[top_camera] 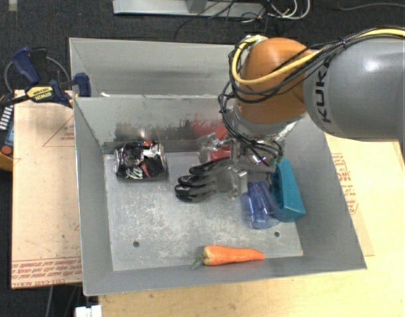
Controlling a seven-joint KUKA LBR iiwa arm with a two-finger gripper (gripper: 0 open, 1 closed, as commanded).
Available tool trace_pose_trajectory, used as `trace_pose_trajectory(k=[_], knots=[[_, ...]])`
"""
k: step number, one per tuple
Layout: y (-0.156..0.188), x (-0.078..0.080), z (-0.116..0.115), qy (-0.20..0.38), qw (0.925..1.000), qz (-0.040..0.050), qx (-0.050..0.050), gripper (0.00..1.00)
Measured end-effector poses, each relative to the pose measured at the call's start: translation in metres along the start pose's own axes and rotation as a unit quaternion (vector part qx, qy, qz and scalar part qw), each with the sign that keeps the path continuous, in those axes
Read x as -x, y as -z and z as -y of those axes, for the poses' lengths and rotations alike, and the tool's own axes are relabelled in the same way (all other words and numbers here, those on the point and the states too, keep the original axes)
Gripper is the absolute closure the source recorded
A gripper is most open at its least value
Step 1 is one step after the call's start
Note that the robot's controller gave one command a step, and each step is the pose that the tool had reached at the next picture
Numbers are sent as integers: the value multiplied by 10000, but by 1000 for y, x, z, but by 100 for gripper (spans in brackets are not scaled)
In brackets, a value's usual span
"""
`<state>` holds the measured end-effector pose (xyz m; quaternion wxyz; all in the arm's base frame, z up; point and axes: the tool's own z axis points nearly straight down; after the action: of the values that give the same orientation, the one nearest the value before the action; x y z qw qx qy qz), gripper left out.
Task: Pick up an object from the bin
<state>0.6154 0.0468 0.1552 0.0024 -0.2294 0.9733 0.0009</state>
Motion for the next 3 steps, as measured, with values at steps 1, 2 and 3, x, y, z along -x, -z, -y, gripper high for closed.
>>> trace_pose_trajectory(k=[1, 2, 3], knots=[[-41, 32, 2, -13, 10000, -7, 14, 0], [-87, 20, 11, 1586, 9873, 4, 8, 0], [-85, 16, 24, -405, 9992, 10, 33, 100]])
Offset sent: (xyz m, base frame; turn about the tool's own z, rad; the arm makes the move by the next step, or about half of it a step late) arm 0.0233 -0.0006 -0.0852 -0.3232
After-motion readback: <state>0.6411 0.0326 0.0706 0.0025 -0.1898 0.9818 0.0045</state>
